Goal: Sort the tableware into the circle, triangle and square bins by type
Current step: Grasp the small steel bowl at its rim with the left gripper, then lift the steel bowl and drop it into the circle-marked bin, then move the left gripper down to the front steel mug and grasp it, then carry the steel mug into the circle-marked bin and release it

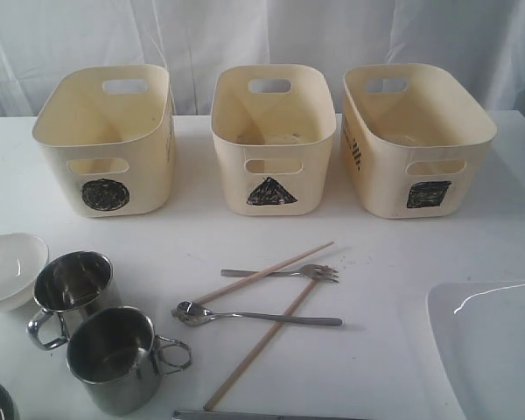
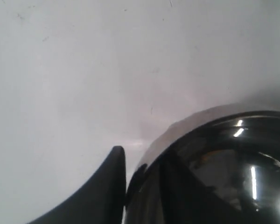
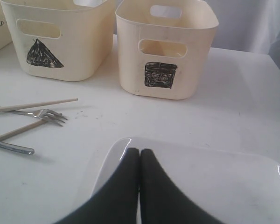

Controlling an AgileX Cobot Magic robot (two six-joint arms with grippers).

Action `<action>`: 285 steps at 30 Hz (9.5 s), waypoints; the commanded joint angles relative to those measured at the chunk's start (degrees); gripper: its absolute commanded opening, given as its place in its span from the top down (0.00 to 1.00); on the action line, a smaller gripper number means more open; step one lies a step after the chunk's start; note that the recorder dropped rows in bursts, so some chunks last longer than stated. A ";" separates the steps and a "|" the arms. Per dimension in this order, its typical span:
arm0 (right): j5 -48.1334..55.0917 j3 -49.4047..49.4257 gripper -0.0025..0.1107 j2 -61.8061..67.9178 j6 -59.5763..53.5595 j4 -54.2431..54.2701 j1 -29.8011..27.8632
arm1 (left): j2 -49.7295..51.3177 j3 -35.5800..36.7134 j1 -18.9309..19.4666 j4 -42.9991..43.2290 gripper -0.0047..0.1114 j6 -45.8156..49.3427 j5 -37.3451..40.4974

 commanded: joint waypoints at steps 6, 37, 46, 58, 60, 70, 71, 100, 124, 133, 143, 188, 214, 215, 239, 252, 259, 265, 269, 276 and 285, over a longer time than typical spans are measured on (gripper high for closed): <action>-0.17 0.14 0.98 -0.36 0.00 -0.12 -0.29 | -0.33 -0.93 -0.26 -1.43 0.96 0.21 3.70; -0.17 0.14 0.98 -0.36 0.00 -0.12 -0.29 | 12.33 -56.86 -0.26 -15.14 0.96 -0.71 1.67; -0.17 0.14 0.98 -0.36 0.00 -0.12 -0.29 | 32.19 -66.72 -0.41 -33.51 0.96 11.99 -8.16; -0.17 0.14 0.98 -0.36 0.00 -0.12 -0.29 | 44.24 -70.82 -7.46 -33.53 0.96 32.36 -21.53; -0.17 0.14 0.98 -0.36 0.00 -0.12 -0.29 | 45.36 -71.12 -8.32 -32.25 0.96 33.42 -22.23; -0.17 0.14 0.98 -0.36 0.00 -0.12 -0.29 | 44.14 -71.12 -8.74 -31.64 0.35 33.04 -24.46; -0.17 0.14 0.98 -0.36 0.00 -0.12 -0.29 | 41.88 -71.12 -8.74 -31.64 0.34 33.04 -24.46; -0.17 0.14 0.98 -0.36 0.00 -0.12 -0.29 | 23.36 -45.17 -8.74 -16.38 0.96 8.00 25.01; -0.17 0.14 0.98 -0.36 0.00 -0.12 -0.29 | 14.07 -28.28 -8.74 -10.71 0.90 -14.77 2.95; -0.17 0.14 0.98 -0.36 0.00 -0.12 -0.29 | 14.07 -28.28 -8.74 -10.73 0.81 -16.74 2.18; -0.17 0.14 0.98 -0.36 0.00 -0.12 -0.29 | 14.21 -28.28 -8.74 -10.34 0.81 -15.75 -1.06; -0.17 0.14 0.98 -0.36 0.00 -0.12 -0.29 | 24.32 -24.40 -8.74 -20.30 0.96 5.37 5.51; -0.17 0.14 0.98 -0.36 0.00 -0.12 -0.29 | 6.19 -35.90 -8.74 -18.68 0.96 0.44 -45.89; -0.17 0.14 0.98 -0.36 0.00 -0.12 -0.29 | 7.95 -37.18 -8.74 -18.68 0.96 -1.46 -47.06; -0.17 0.14 0.98 -0.36 0.00 -0.12 -0.29 | 41.98 -58.37 -13.42 9.19 0.96 -11.54 -46.21; -0.17 0.14 0.98 -0.36 0.00 -0.12 -0.29 | 43.11 -58.37 -13.42 15.68 0.91 -13.02 -44.00; -0.17 0.14 0.98 -0.36 0.00 -0.12 -0.29 | 42.98 -58.37 -13.42 15.68 0.40 -13.69 -45.94; -0.17 0.14 0.98 -0.36 0.00 -0.12 -0.29 | 38.37 -58.37 -13.42 14.71 0.36 -13.56 -46.64; -0.17 0.14 0.98 -0.36 0.00 -0.12 -0.29 | 33.11 -58.37 -13.42 14.71 0.36 -13.45 -45.45; -0.17 0.14 0.98 -0.36 0.00 -0.12 -0.29 | 20.10 -58.37 -13.42 14.23 0.55 -15.04 -18.81; -0.17 0.14 0.98 -0.36 0.00 -0.12 -0.29 | 16.83 -58.22 -13.42 8.48 0.95 -14.85 27.92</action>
